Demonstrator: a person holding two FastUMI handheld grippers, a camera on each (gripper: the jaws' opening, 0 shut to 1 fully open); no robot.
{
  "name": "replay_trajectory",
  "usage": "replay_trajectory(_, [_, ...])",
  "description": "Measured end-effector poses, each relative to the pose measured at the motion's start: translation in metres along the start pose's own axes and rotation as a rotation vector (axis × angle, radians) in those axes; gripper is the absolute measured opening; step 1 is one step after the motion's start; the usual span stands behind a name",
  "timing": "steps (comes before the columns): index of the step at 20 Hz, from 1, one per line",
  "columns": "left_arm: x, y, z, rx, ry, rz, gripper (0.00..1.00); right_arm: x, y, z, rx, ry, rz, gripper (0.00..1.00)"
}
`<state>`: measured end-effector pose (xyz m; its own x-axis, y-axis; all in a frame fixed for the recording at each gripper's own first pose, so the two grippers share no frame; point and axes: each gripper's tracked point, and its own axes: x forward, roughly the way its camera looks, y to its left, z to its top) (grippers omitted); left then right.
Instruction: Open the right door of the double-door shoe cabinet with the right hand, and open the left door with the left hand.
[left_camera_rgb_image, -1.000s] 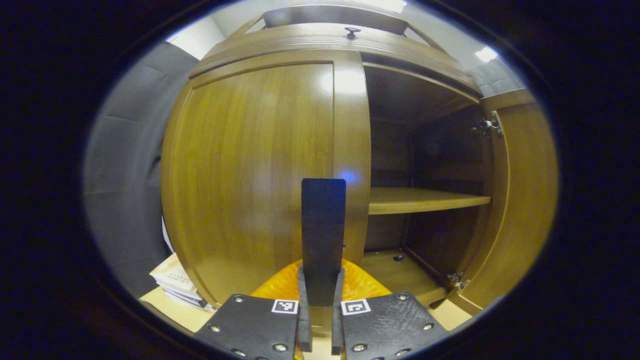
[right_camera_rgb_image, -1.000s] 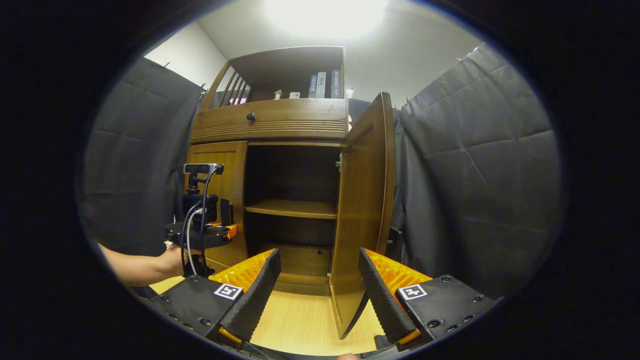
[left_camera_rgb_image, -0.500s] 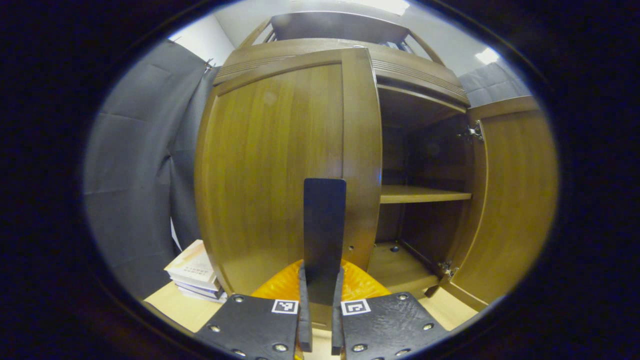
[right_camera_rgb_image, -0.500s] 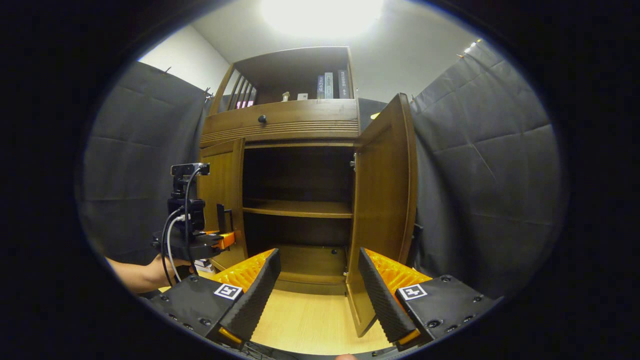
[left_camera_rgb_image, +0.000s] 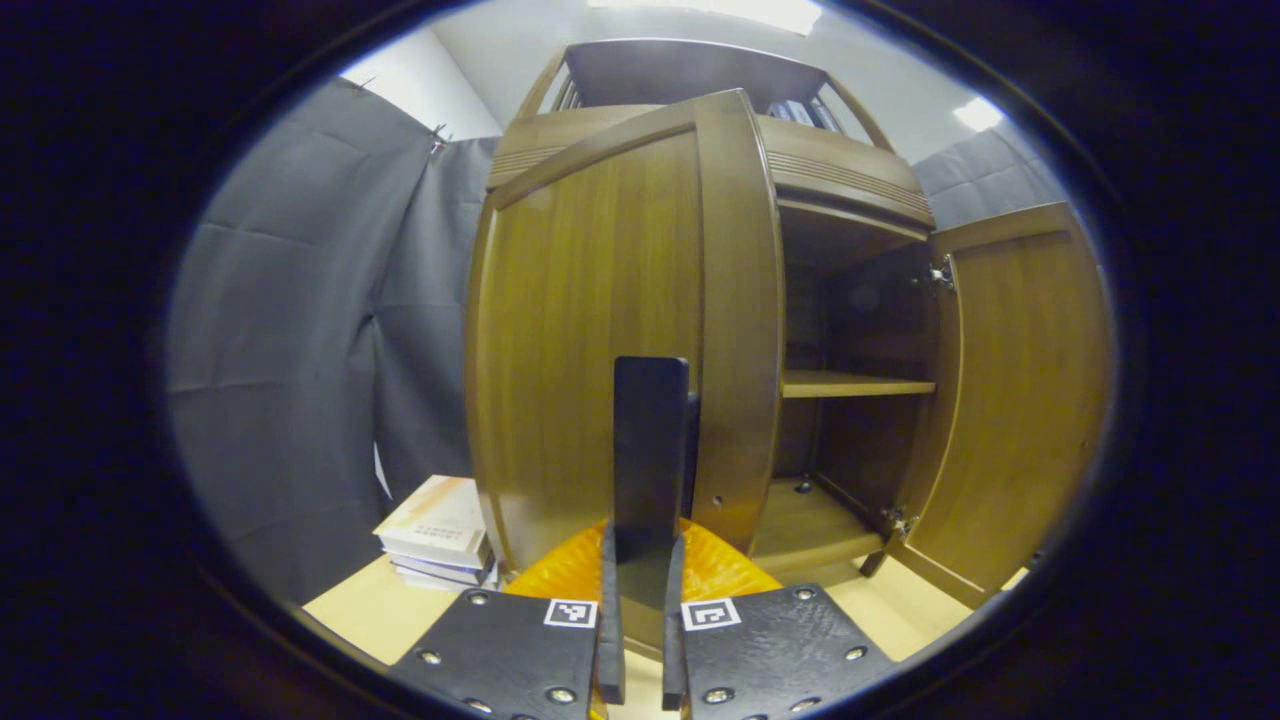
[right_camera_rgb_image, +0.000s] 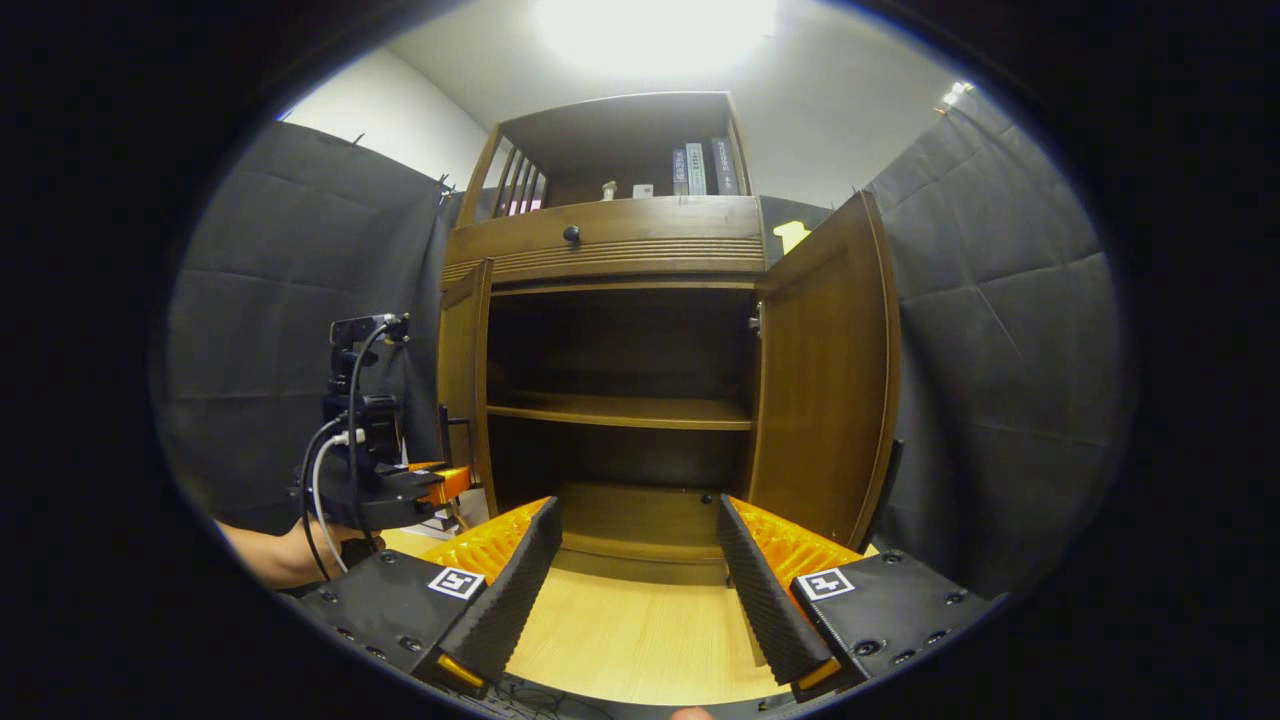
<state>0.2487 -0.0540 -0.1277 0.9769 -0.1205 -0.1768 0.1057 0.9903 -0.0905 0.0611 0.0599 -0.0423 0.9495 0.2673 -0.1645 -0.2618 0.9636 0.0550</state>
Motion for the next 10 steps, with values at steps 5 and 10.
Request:
replay_trajectory(5, [-0.019,0.023,-0.001,0.011,-0.003,0.022,0.16,-0.003,0.017,-0.001,0.001,-0.007,0.027,0.97])
replay_trajectory(10, [-0.034,0.041,-0.003,0.013,0.000,0.032,0.15,-0.007,0.033,-0.002,0.002,-0.005,0.052,0.97])
